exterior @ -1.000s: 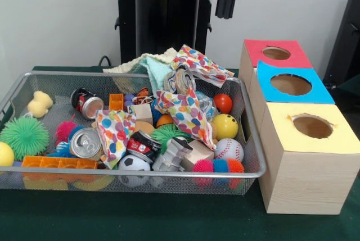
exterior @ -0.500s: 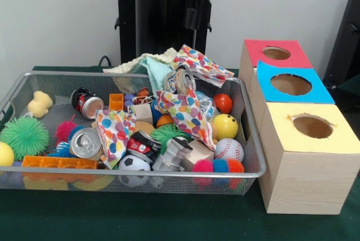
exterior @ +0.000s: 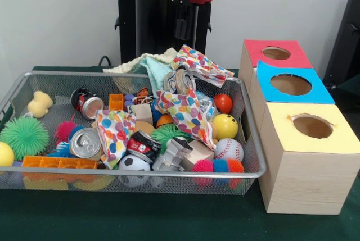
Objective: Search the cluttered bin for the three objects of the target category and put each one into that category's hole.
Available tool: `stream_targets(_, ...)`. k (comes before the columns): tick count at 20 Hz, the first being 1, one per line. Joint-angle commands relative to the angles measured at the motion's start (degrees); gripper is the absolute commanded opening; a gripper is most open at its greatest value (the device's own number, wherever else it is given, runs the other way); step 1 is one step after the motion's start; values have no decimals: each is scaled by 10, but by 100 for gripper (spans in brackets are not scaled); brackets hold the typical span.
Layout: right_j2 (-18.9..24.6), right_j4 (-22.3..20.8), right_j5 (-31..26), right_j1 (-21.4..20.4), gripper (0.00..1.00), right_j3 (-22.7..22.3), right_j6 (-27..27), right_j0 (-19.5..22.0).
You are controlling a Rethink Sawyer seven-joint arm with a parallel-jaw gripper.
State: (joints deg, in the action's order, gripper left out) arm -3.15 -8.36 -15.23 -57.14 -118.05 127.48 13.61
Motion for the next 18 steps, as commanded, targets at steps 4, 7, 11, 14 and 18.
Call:
stream_targets(4, 25, -34, 39, 27, 0, 10, 23, -11)
stream_targets(7, 23, -32, 51, 33, 0, 9, 28, -14)
stream_targets(11, 30, -31, 68, 45, 0, 5, 28, -6)
stream_targets(14, 25, -31, 83, 55, 0, 5, 35, -13)
stream_targets(18, 15, -27, 85, 63, 0, 9, 39, -26)
